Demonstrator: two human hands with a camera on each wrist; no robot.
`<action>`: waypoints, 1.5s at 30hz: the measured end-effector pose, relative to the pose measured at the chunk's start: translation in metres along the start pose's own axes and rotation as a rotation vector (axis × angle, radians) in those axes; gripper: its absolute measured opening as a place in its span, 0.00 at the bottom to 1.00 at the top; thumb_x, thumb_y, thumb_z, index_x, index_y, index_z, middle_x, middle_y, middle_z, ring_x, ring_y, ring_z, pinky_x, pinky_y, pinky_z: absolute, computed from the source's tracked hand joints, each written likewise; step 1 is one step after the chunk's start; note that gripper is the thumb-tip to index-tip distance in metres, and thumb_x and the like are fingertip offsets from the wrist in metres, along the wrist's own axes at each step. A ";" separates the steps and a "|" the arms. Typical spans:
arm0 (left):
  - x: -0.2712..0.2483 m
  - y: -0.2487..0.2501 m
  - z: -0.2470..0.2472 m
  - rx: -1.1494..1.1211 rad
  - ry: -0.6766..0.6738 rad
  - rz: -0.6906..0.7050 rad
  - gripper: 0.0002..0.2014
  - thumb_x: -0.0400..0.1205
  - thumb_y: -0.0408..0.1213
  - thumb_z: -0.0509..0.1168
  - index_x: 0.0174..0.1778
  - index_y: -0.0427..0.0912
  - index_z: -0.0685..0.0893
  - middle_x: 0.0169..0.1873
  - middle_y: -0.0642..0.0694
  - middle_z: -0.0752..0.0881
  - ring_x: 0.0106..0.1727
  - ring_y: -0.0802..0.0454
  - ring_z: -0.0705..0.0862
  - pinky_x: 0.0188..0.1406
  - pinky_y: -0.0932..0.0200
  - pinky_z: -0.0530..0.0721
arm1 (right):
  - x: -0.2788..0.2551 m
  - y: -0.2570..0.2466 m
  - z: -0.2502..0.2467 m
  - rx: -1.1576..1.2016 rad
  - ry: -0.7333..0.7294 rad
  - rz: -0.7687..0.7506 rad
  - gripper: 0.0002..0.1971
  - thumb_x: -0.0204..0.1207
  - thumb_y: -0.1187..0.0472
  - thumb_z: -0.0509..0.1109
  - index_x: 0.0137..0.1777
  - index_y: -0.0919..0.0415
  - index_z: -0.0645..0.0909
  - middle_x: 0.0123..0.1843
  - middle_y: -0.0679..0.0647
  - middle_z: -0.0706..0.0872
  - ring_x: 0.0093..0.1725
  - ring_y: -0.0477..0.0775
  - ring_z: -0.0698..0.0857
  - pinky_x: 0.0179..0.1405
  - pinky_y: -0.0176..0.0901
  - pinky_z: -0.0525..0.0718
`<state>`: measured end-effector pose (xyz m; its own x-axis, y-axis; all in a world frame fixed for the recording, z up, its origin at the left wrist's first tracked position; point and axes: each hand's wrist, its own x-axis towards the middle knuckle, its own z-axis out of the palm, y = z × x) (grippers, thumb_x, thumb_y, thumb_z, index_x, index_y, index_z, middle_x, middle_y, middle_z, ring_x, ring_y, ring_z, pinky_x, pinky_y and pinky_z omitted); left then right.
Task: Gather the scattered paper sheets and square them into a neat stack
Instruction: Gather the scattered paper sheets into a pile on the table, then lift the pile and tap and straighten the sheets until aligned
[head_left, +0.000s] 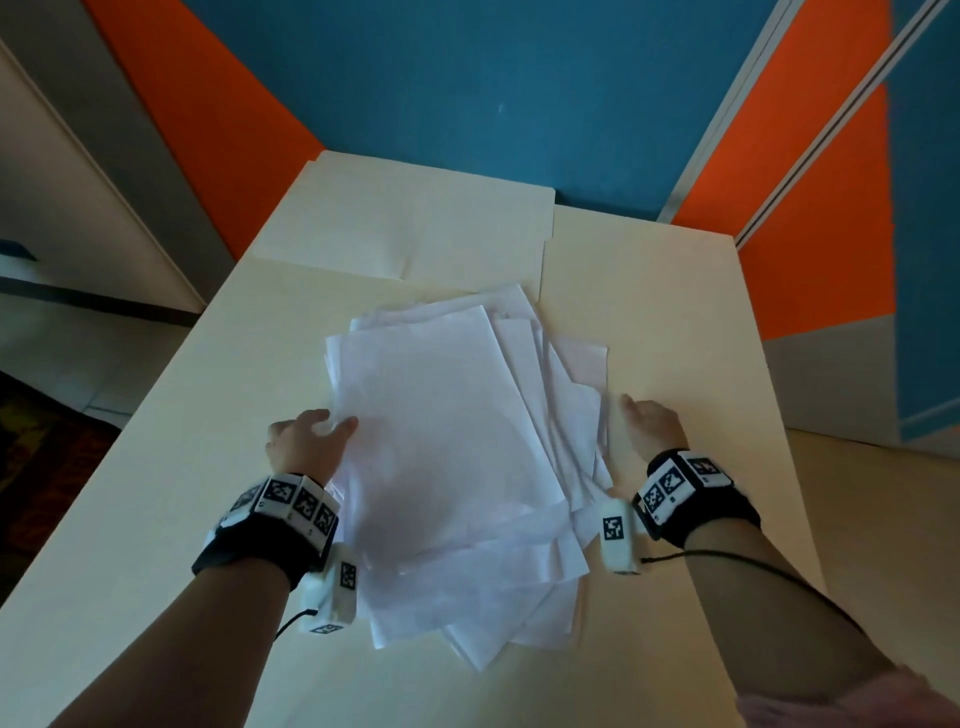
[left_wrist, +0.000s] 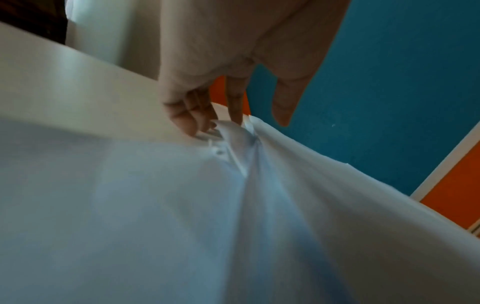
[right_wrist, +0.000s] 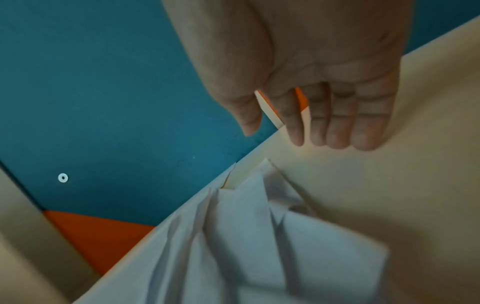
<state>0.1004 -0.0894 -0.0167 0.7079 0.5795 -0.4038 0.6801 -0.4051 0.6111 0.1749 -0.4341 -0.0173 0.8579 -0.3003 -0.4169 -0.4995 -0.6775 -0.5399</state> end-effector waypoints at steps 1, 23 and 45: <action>-0.002 0.004 -0.002 0.077 -0.016 0.009 0.25 0.79 0.48 0.64 0.71 0.39 0.77 0.71 0.31 0.72 0.73 0.36 0.70 0.75 0.50 0.65 | -0.004 -0.002 0.004 0.016 -0.013 0.029 0.27 0.81 0.45 0.55 0.58 0.72 0.78 0.61 0.69 0.78 0.60 0.65 0.79 0.56 0.47 0.73; 0.000 0.016 0.013 -0.191 -0.181 -0.084 0.32 0.70 0.45 0.75 0.65 0.32 0.78 0.60 0.36 0.84 0.61 0.37 0.83 0.63 0.48 0.80 | -0.048 -0.037 0.049 0.018 -0.067 0.180 0.40 0.70 0.56 0.75 0.79 0.63 0.58 0.76 0.64 0.64 0.74 0.66 0.69 0.68 0.52 0.73; -0.001 -0.008 -0.010 -0.552 -0.606 -0.092 0.14 0.70 0.23 0.72 0.51 0.29 0.85 0.50 0.34 0.88 0.42 0.40 0.88 0.51 0.45 0.87 | -0.065 -0.029 0.016 0.530 -0.392 0.076 0.21 0.66 0.71 0.77 0.59 0.59 0.81 0.60 0.58 0.87 0.63 0.59 0.82 0.60 0.48 0.77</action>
<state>0.0918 -0.0793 -0.0143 0.7412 0.0469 -0.6697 0.6611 0.1225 0.7403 0.1316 -0.3841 0.0135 0.7603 0.0001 -0.6495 -0.6347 -0.2123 -0.7430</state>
